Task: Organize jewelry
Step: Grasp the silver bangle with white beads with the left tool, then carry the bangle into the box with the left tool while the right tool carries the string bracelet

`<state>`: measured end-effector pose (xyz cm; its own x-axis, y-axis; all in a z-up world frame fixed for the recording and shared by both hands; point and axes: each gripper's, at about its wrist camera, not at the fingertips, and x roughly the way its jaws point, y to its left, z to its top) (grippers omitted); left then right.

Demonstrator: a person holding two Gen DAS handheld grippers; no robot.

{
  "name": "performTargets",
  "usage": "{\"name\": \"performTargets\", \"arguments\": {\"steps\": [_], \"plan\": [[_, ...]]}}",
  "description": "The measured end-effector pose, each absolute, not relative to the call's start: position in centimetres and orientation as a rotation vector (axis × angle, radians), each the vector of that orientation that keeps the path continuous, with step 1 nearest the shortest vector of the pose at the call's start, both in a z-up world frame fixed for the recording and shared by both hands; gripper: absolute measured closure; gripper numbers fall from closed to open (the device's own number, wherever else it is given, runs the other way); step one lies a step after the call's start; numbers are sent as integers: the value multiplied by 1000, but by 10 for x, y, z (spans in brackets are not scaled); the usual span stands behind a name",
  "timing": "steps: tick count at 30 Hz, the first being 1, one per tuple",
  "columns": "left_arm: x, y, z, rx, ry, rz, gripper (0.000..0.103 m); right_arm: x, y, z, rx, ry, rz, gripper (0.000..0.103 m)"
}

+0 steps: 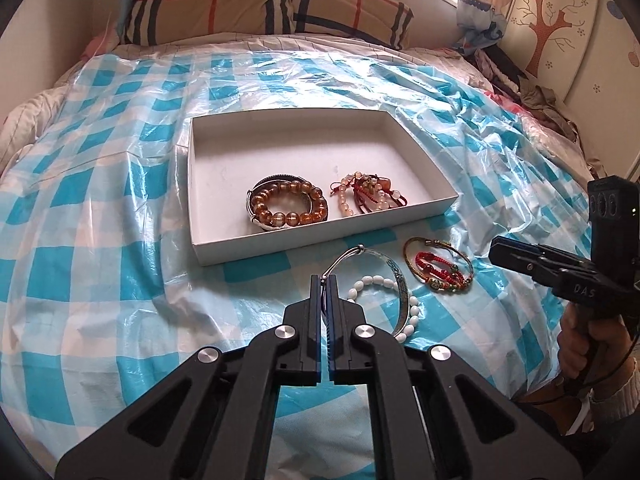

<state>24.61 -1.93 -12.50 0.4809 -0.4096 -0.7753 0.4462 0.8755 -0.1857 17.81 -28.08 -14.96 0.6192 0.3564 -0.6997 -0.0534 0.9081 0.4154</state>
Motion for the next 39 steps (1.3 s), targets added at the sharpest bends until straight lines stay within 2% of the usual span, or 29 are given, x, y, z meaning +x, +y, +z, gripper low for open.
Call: {"name": "performTargets", "arguments": {"steps": [1, 2, 3, 7, 8, 9, 10, 11, 13, 14, 15, 25, 39], "plan": [[247, -19, -126, 39, 936, -522, 101, 181, -282, -155, 372, 892, 231, 61], [247, -19, -128, 36, 939, -522, 101, 184, -282, -158, 373, 907, 227, 53], [248, -18, -129, 34, 941, -522, 101, 187, -279, -161, 362, 925, 228, 38], [248, -19, -132, 29, 947, -523, 101, 195, -270, -169, 291, 942, 196, 36], [249, -19, -132, 29, 947, -523, 101, 198, -274, -173, 319, 955, 187, 39], [249, -19, -132, 29, 947, -523, 101, 201, -277, -177, 345, 969, 175, 54], [249, -19, -132, 29, 947, -525, 101, 204, -279, -182, 355, 994, 160, 58], [249, -19, -132, 27, 947, -526, 101, 204, -281, -186, 353, 1004, 150, 68], [248, -20, -132, 24, 945, -528, 101, 204, -278, -190, 317, 1004, 159, 78], [248, -20, -132, 23, 944, -530, 101, 203, -276, -190, 292, 1006, 156, 90], [247, -21, -131, 23, 943, -531, 101, 202, -276, -190, 291, 1006, 163, 97], [240, -21, -117, 14, 919, -543, 101, 181, -290, -140, 470, 808, 286, 99], [247, -26, -115, 32, 887, -526, 101, 192, -282, -103, 565, 707, 416, 99]]}}
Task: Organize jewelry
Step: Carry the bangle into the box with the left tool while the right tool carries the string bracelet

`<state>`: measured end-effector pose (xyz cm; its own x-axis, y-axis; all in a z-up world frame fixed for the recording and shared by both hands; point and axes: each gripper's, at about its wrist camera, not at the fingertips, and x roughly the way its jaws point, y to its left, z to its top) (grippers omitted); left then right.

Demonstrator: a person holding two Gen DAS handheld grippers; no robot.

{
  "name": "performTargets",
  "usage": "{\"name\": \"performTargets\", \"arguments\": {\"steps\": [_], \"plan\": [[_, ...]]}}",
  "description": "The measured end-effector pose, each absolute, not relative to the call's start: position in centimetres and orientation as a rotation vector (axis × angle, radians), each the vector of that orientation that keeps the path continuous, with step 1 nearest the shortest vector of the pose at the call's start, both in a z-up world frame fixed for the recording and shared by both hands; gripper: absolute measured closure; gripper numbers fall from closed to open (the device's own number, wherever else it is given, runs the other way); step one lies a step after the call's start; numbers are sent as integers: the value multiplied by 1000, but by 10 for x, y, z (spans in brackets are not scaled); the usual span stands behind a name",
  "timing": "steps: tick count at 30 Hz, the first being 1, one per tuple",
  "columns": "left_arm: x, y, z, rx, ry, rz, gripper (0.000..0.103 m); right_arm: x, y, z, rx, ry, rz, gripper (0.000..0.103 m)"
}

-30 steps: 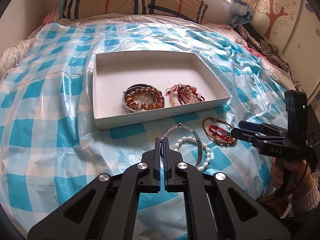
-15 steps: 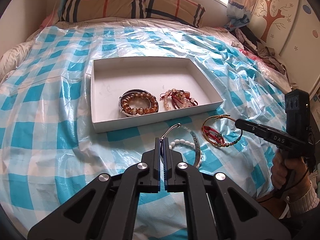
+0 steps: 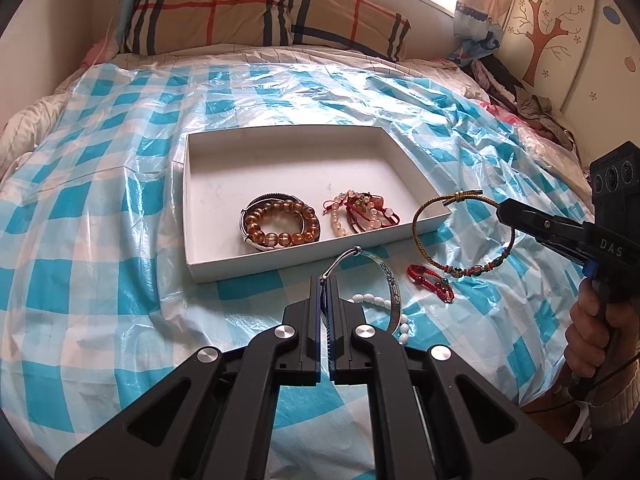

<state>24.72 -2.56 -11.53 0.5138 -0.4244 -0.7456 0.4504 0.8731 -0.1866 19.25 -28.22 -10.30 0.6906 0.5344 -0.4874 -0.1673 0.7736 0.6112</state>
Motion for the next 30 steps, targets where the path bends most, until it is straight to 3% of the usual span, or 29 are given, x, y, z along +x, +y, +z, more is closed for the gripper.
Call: {"name": "performTargets", "arguments": {"steps": [30], "plan": [[277, -35, -99, 25, 798, -500, 101, 225, -273, -89, 564, 640, 445, 99]]}}
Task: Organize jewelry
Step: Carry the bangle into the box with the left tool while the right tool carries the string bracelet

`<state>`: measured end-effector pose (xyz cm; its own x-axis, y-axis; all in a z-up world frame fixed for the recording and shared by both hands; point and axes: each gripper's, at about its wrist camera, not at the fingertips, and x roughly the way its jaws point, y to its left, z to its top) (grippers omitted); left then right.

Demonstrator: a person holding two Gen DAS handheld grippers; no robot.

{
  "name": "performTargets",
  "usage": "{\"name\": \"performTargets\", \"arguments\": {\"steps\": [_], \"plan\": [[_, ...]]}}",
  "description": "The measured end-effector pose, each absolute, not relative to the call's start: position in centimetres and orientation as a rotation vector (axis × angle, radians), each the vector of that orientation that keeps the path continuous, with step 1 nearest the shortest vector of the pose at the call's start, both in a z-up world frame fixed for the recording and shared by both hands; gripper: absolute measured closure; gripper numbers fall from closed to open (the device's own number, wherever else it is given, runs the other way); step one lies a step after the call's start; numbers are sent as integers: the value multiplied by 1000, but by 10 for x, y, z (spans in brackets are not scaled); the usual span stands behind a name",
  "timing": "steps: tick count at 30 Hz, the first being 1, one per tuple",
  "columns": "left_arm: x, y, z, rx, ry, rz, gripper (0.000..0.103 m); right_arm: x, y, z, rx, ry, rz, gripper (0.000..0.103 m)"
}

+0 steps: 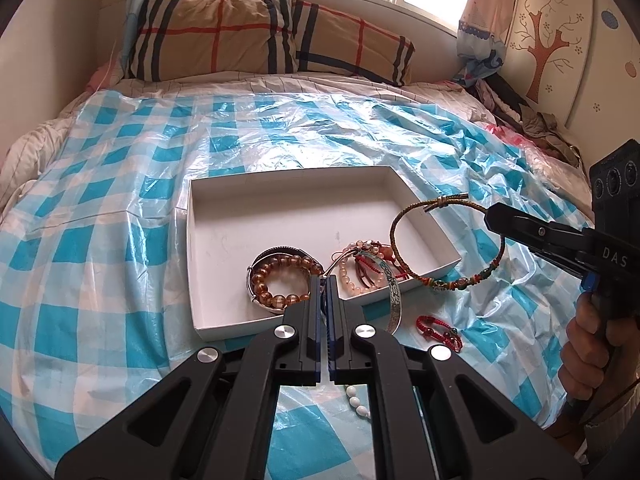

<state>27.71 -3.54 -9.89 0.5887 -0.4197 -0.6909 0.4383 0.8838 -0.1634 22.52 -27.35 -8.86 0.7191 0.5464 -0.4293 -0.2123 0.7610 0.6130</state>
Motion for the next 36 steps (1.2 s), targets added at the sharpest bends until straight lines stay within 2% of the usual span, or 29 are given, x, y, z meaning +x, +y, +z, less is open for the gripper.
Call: {"name": "performTargets", "arguments": {"steps": [36], "plan": [[316, -44, -119, 19, 794, -474, 101, 265, -276, -111, 595, 643, 424, 99]]}}
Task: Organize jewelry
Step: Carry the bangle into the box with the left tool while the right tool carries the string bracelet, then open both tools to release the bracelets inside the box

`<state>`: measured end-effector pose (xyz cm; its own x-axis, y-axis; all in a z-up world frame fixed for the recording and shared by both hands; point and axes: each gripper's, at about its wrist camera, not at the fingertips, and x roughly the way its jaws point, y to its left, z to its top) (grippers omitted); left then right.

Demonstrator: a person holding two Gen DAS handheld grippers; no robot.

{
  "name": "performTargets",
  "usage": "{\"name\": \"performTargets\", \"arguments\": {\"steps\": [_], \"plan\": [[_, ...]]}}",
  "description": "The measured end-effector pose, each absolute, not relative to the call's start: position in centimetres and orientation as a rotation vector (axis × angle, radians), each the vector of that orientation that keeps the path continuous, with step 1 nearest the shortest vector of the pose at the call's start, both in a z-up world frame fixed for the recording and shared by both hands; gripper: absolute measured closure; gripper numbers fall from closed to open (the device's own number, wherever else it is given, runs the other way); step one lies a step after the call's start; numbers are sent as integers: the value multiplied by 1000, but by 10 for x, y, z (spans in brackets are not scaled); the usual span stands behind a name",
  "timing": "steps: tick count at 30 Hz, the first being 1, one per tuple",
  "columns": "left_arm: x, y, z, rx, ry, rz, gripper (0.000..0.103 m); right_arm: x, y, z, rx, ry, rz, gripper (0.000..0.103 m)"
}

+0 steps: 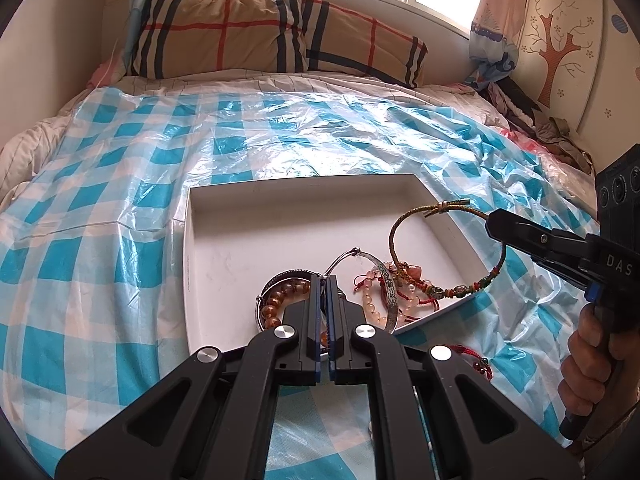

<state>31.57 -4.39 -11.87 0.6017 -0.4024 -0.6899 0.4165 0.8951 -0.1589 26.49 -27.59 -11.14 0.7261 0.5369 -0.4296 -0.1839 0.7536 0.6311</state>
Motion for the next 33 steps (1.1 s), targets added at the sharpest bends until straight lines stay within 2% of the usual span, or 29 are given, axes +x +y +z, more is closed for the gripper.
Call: {"name": "performTargets", "arguments": {"steps": [21, 25, 26, 27, 28, 33], "plan": [[336, -47, -138, 30, 814, -452, 100, 279, -272, -135, 617, 685, 416, 99], [342, -48, -147, 43, 845, -438, 100, 286, -268, -145, 573, 752, 360, 99], [343, -48, -149, 42, 851, -433, 100, 287, -268, -149, 567, 770, 336, 95], [344, -47, -150, 37, 857, -428, 100, 286, -270, -152, 573, 778, 320, 75], [344, -46, -150, 33, 861, -425, 100, 284, -273, -152, 583, 770, 311, 67], [334, -32, -142, 11, 848, -396, 100, 262, -287, -143, 582, 750, 299, 66]]}}
